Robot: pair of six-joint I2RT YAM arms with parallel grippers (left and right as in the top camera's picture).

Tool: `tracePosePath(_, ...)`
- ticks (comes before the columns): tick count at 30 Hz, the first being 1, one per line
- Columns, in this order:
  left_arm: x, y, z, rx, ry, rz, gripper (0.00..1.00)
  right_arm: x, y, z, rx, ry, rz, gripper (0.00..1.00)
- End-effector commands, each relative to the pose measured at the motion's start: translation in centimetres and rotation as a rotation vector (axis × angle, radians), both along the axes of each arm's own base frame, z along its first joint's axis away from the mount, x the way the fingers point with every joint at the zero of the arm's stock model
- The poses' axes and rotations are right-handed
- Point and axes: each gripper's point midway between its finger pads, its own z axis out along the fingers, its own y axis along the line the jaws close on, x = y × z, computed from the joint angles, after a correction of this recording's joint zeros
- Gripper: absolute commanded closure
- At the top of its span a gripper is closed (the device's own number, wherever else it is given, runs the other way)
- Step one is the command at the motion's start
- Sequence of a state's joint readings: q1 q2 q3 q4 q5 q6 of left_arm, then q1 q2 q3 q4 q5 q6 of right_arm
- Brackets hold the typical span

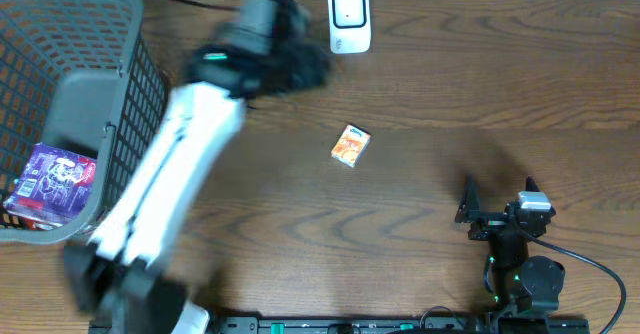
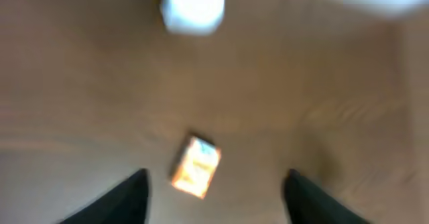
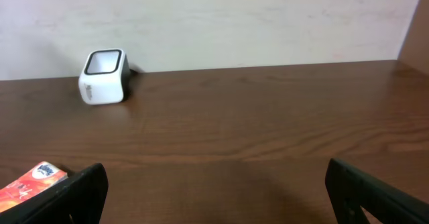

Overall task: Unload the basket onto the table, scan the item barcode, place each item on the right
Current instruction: 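Reach left gripper into basket and grasp the purple snack bag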

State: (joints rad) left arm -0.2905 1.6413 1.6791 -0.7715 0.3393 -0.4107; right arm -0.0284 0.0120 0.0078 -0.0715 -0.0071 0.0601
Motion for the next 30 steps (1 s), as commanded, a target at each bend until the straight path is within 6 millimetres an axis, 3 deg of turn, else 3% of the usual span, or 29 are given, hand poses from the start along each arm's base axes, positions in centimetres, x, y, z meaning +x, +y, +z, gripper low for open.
tracePosePath(1, -1.1, 9.9, 6.9, 0.034, -0.166, 0.204, 0.32, 0.0, 0.2, -0.1, 0.010, 0.000, 0.007, 0.01)
tracePosePath(4, -3.4, 19.6, 9.0, 0.104, -0.199, 0.479, 0.32, 0.0, 0.2, -0.1, 0.010, 0.000, 0.007, 0.01)
tracePosePath(6, -5.6, 25.0, 9.0, 0.161, -0.173, 0.648, 0.32, 0.0, 0.2, -0.1, 0.010, 0.000, 0.007, 0.01)
tracePosePath(7, -7.5, 28.9, 8.4, 0.210, -0.128, 0.771, 0.32, 0.0, 0.2, -0.1, 0.010, 0.000, 0.007, 0.01)
tracePosePath(10, -10.5, 33.7, 6.1, 0.277, -0.012, 0.929, 0.32, 0.0, 0.2, -0.1, 0.010, 0.000, 0.007, 0.01)
tracePosePath(14, -11.8, 36.7, 1.5, 0.258, 0.134, 1.046, 0.32, 0.0, 0.2, -0.1, 0.010, 0.000, 0.007, 0.01)
tracePosePath(15, -12.4, 38.0, -0.7, 0.271, 0.213, 1.134, 0.32, 0.0, 0.2, -0.1, 0.010, 0.000, 0.007, 0.01)
tracePosePath(20, -14.2, 41.1, -6.5, 0.398, 0.425, 1.301, 0.32, 0.0, 0.2, -0.1, 0.010, 0.000, 0.007, 0.01)
tracePosePath(25, -14.4, 42.7, -10.4, 0.465, 0.557, 1.366, 0.32, 0.0, 0.2, -0.1, 0.010, 0.000, 0.007, 0.01)
tracePosePath(30, -13.2, 43.3, -13.9, 0.463, 0.619, 1.372, 0.32, 0.0, 0.2, -0.1, 0.010, 0.000, 0.007, 0.01)
